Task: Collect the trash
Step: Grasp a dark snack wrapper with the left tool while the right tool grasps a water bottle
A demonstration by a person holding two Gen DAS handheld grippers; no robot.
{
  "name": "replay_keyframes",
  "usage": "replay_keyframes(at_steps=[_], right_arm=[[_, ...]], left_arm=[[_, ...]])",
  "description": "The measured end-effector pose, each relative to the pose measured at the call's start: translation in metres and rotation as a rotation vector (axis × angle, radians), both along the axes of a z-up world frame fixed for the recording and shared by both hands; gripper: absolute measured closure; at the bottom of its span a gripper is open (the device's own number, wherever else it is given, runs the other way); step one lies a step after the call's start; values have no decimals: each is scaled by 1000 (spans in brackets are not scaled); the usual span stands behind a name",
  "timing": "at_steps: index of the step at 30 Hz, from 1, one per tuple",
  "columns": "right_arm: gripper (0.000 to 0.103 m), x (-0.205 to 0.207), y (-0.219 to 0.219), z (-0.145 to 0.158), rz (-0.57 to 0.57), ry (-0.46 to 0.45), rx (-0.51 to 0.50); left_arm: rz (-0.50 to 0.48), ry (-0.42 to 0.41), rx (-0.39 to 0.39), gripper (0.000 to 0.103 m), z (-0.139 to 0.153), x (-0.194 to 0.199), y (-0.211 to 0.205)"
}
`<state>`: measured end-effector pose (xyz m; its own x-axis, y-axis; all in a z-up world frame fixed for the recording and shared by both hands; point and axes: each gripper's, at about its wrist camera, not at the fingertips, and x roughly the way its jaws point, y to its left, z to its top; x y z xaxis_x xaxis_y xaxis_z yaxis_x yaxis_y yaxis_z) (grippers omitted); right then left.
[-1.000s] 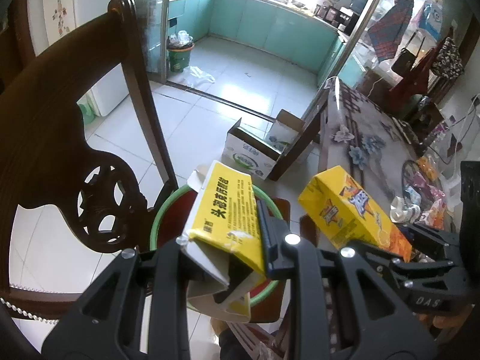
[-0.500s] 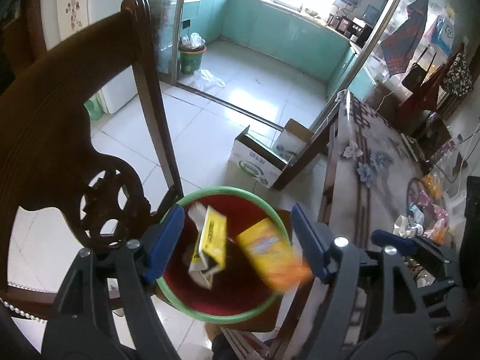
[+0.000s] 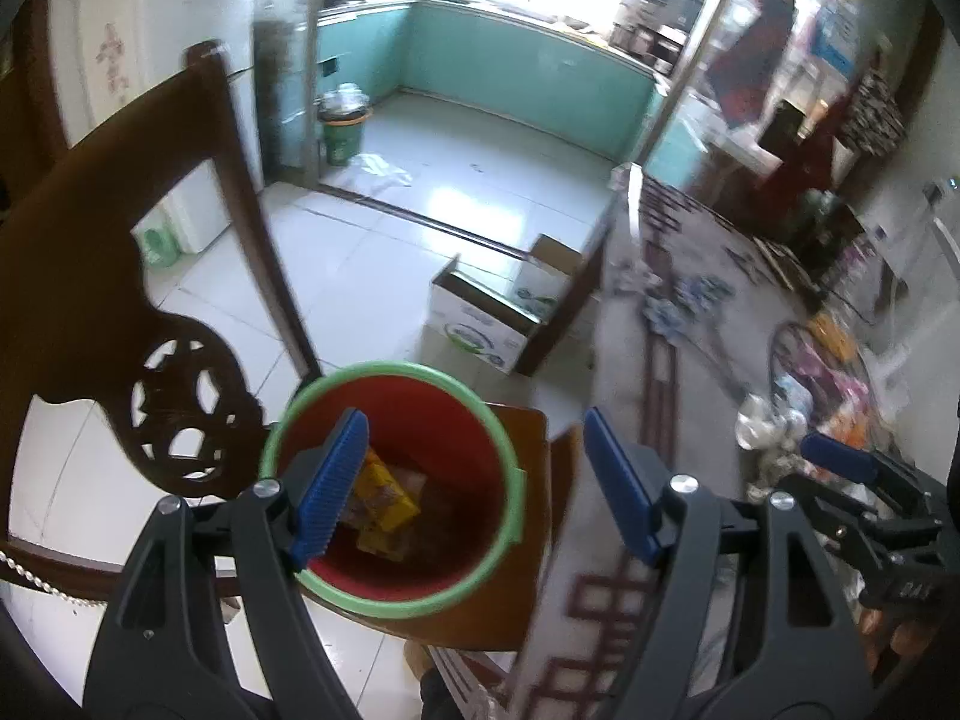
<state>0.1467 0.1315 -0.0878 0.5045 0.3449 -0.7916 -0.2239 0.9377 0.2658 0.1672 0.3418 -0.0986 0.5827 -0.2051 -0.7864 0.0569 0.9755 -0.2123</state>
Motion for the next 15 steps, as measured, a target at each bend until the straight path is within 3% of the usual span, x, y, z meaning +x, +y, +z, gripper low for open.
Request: replay_keyframes(at_steps=[9, 15], right_arm=[[21, -47, -88, 7, -80, -23, -5], [21, -68, -179, -6, -126, 14, -50]], left_arm=[[-124, -18, 12, 31, 10, -29, -98], [-159, 38, -39, 31, -3, -64, -176]])
